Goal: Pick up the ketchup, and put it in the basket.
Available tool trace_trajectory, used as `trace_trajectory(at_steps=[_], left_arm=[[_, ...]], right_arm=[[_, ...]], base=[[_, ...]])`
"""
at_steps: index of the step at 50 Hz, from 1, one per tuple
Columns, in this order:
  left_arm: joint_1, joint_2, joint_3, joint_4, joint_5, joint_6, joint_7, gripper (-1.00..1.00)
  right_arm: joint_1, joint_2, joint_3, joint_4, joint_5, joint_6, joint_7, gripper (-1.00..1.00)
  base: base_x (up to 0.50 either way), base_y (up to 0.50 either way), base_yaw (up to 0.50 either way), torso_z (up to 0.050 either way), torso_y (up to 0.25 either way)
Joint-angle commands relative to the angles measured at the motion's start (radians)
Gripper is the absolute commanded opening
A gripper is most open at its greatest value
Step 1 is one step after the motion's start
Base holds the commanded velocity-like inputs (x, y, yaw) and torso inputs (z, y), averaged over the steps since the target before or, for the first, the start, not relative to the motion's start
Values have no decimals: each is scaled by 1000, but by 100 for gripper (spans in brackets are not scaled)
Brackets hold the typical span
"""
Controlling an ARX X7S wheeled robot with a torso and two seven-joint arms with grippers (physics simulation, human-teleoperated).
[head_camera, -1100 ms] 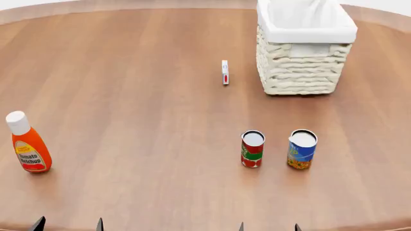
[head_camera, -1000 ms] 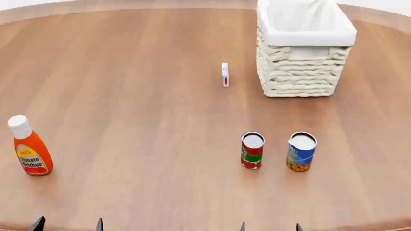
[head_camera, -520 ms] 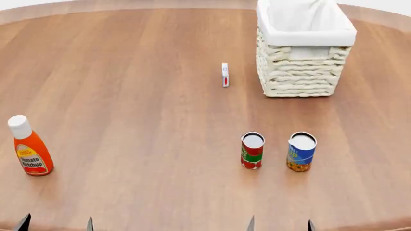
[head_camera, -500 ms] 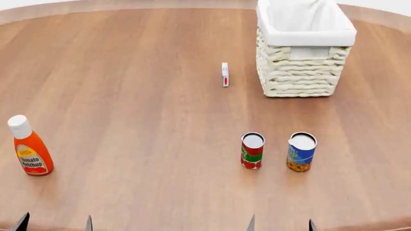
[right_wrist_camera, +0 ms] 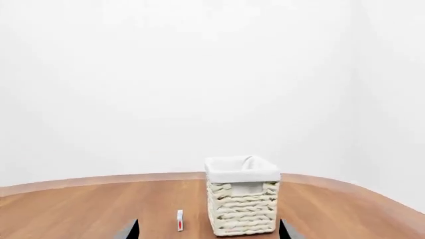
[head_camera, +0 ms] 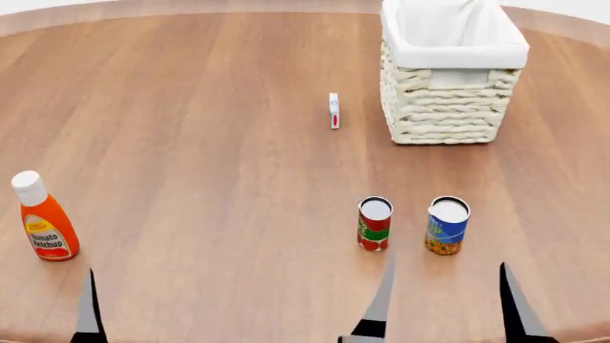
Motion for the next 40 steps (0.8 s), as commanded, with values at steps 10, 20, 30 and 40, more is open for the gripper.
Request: trace_trajectory(at_steps=[10, 20, 30, 40], left_arm=[[13, -8, -32, 148, -31, -54, 11, 100], [13, -19, -21, 156, -38, -62, 2, 100], [13, -30, -13, 146, -40, -59, -9, 100], [13, -40, -5, 152, -43, -64, -18, 100]], right_arm=[[27, 18, -15, -163, -51, 161, 28, 100], [24, 32, -18, -164, -49, 148, 38, 100], [28, 40, -25, -164, -43, 158, 47, 100], [28, 45, -23, -164, -29, 164, 56, 100]], base=[[0, 0, 0, 0, 0], [70, 0, 0, 0, 0], [500, 0, 0, 0, 0], [500, 0, 0, 0, 0]])
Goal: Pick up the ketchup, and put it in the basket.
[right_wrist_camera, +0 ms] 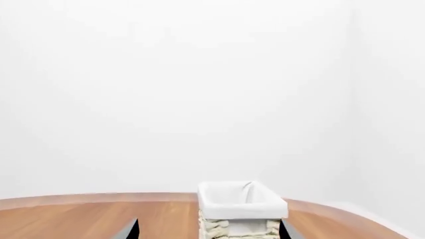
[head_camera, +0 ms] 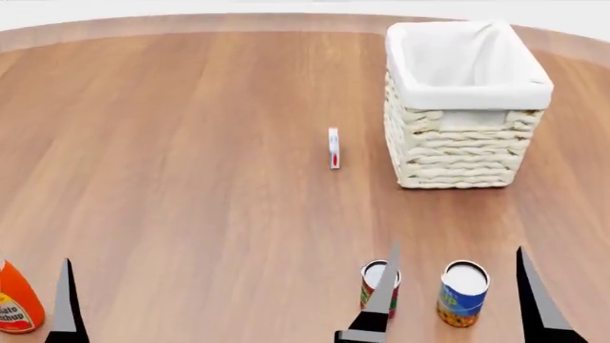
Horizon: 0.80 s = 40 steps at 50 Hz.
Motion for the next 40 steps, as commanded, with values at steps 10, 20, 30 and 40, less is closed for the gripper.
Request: trace_trajectory(at_steps=[10, 20, 30, 40], left_arm=[[-2, 8, -20, 9, -27, 1, 23, 100], [-3, 0, -16, 15, -33, -3, 15, 100], [-5, -5, -21, 23, -53, -13, 11, 100], [-5, -13, -15, 27, -55, -18, 3, 100]], right_arm=[[5, -8, 18, 4, -1, 19, -14, 100], [7, -2, 12, 2, 5, 25, -6, 100], [8, 3, 8, 5, 15, 25, 0, 100], [6, 11, 4, 11, 20, 21, 6, 100]], base=[[500, 0, 0, 0, 0], [500, 0, 0, 0, 2], [500, 0, 0, 0, 0], [500, 0, 0, 0, 1]])
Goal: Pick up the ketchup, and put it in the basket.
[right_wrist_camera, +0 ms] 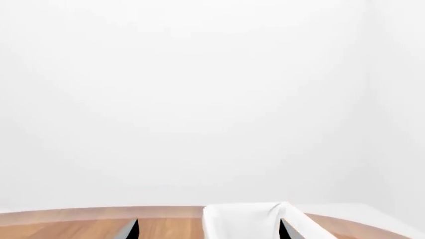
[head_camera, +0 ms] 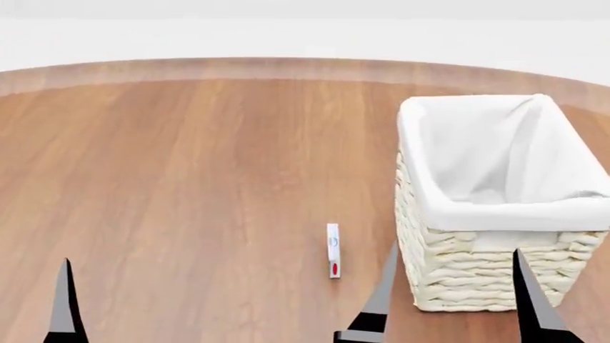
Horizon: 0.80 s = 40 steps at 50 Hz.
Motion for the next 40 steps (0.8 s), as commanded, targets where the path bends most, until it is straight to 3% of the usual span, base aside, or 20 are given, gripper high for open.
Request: trace_trajectory(at_steps=[1, 14, 21, 40], left_arm=[[-1, 18, -30, 6, -25, 1, 34, 100], [-2, 12, -27, 11, -34, -1, 23, 100], [-2, 7, -29, 6, -41, 3, 19, 100], [-3, -5, -25, 7, -48, 1, 5, 100]], right_arm=[[2, -13, 16, 9, -14, 9, -26, 100], [3, -8, 8, 5, -6, 10, -16, 100], [-20, -12, 33, 11, 59, -47, -35, 100], [-19, -2, 33, 2, 92, -52, -29, 100]], base=[[500, 0, 0, 0, 0], [500, 0, 0, 0, 1], [0, 0, 0, 0, 1], [-41, -498, 0, 0, 0]])
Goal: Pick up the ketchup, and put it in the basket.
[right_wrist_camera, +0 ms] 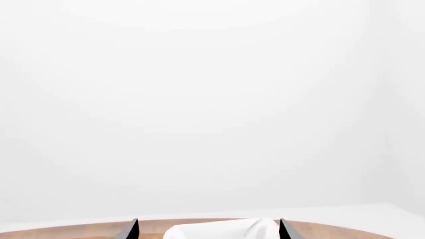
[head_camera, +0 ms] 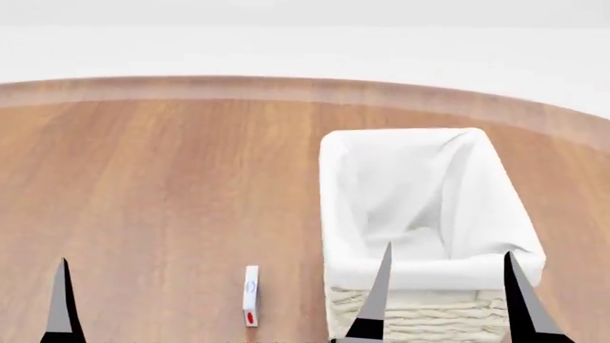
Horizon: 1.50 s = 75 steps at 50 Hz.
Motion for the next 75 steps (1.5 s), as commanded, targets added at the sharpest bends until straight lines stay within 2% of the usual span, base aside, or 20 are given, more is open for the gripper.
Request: trace_trajectory(at_steps=[1, 12, 13, 57, 75], left_arm=[[-1, 20, -30, 0, -22, 7, 34, 100], [-12, 27, -55, 15, -73, -38, 28, 100], [-19, 27, -56, 22, -69, -75, 18, 100], [-25, -5, -54, 26, -102, -105, -4, 100], [-23, -21, -39, 22, -119, -110, 2, 100]], right_arm=[[2, -14, 22, -1, -1, 9, -29, 100], [13, 0, -8, 7, -33, 30, -13, 100], [14, 1, -10, 7, -32, 32, -13, 100], [15, 28, -30, -4, -19, 20, 13, 100], [17, 44, -42, 2, -8, 8, 23, 100]], base=[[-47, -500, 0, 0, 0], [-21, -297, 0, 0, 0], [0, 0, 0, 50, 0], [0, 0, 0, 50, 0], [0, 0, 0, 48, -138]])
